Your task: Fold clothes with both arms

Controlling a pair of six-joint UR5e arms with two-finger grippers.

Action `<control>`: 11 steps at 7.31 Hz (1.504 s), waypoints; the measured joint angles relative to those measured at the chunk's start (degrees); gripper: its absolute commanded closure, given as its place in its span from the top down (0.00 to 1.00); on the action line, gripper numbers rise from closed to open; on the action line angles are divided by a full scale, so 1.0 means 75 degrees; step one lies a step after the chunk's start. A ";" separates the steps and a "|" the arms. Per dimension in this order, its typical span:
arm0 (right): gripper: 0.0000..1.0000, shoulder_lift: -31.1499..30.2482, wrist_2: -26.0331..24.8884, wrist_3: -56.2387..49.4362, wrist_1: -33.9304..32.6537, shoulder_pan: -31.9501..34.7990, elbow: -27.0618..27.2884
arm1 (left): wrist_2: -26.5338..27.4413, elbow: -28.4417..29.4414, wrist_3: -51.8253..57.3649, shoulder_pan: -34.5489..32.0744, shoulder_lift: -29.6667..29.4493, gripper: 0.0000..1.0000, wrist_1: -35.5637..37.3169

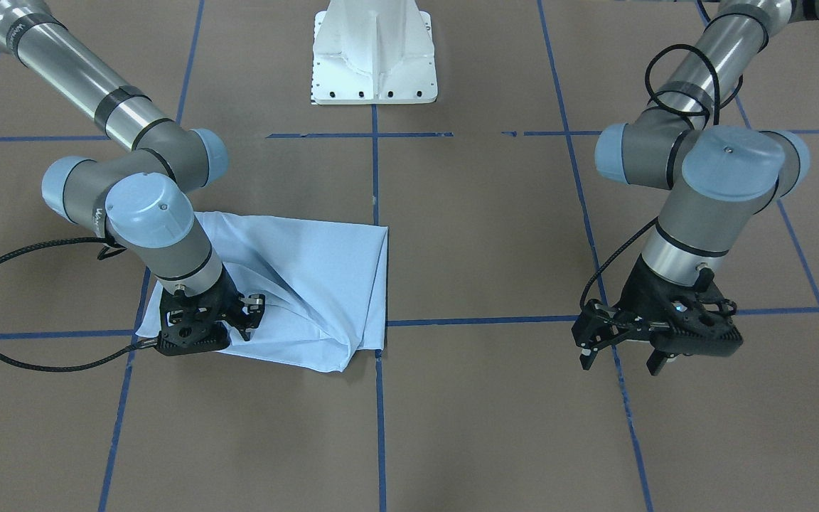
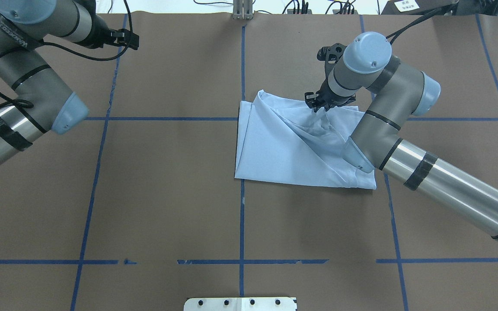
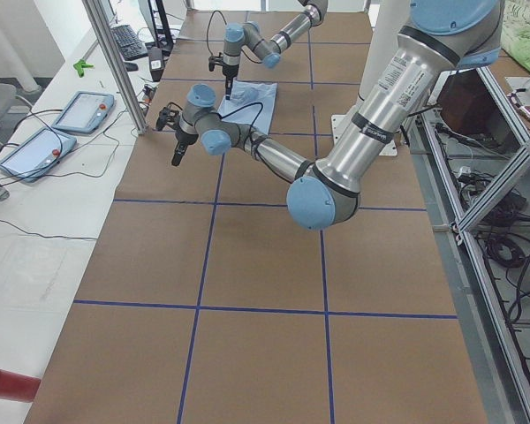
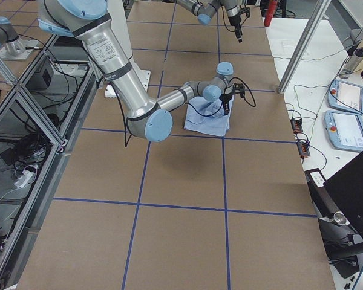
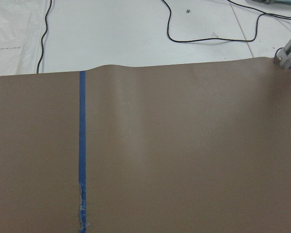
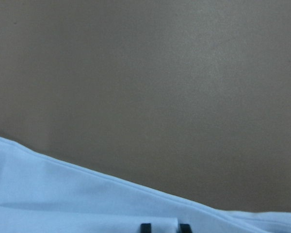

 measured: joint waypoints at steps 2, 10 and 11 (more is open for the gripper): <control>0.00 -0.0011 -0.0010 0.0012 0.0007 -0.0008 -0.0003 | 0.0000 0.0000 -0.0004 0.0000 -0.0012 1.00 0.0000; 0.12 0.0102 -0.0963 -0.0325 -0.0002 0.0301 -0.0227 | 0.0000 0.0000 -0.0015 0.0000 -0.0028 1.00 0.0000; 0.99 0.0194 -0.1050 -0.0332 0.0001 0.0306 -0.0361 | 0.0000 0.0000 -0.0013 0.0000 -0.0028 1.00 0.0000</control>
